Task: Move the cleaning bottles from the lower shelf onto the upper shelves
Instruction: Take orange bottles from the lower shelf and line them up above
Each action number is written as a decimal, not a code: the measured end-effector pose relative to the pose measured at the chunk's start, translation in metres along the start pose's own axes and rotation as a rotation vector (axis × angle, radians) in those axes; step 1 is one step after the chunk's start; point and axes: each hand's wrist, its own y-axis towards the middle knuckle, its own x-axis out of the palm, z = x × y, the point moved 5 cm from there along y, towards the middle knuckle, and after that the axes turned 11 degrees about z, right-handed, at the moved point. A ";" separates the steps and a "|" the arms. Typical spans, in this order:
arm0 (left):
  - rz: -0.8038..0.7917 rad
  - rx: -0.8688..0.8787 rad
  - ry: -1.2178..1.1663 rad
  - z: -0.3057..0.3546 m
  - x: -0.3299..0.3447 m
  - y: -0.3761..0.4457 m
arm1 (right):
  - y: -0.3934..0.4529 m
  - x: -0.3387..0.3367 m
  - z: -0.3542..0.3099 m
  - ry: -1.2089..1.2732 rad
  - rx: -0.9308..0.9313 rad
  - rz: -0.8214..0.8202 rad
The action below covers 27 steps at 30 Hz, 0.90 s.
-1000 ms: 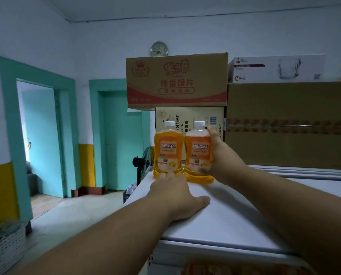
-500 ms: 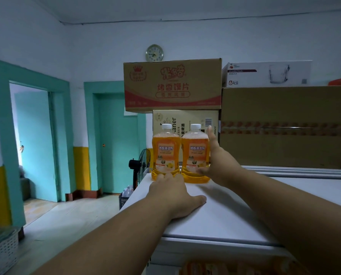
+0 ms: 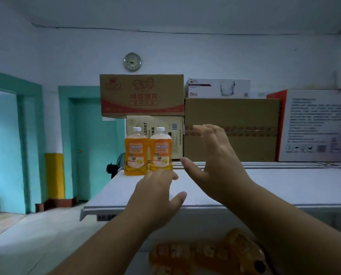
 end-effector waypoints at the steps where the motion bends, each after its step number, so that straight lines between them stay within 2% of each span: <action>1: 0.051 0.039 0.002 0.012 -0.003 -0.012 | -0.007 -0.015 -0.003 0.007 0.001 0.011; 4: 0.162 0.174 0.031 0.051 -0.005 -0.054 | -0.036 -0.054 -0.006 0.038 0.007 -0.002; 6: 0.179 0.133 -0.041 0.069 0.002 -0.082 | -0.059 -0.075 -0.002 0.069 0.016 -0.034; 8: 0.147 0.057 -0.101 0.081 0.019 -0.110 | -0.087 -0.090 0.007 0.093 0.018 -0.092; 13: -0.026 -0.063 -0.074 0.089 0.068 -0.180 | -0.165 -0.103 0.029 0.129 0.087 -0.220; 17: -0.121 -0.188 -0.034 0.061 0.105 -0.218 | -0.201 -0.090 0.040 0.115 0.160 -0.285; 21: -0.226 -0.449 0.068 0.007 0.147 -0.225 | -0.217 -0.059 0.053 0.054 0.239 -0.344; 22: -0.243 -0.468 0.115 -0.008 0.157 -0.222 | -0.219 -0.050 0.056 0.038 0.261 -0.350; 25: -0.343 -0.353 0.255 -0.048 0.189 -0.210 | -0.224 -0.020 0.064 0.001 0.307 -0.392; 27: -0.376 -0.256 0.253 -0.072 0.206 -0.197 | -0.226 -0.001 0.068 -0.041 0.331 -0.420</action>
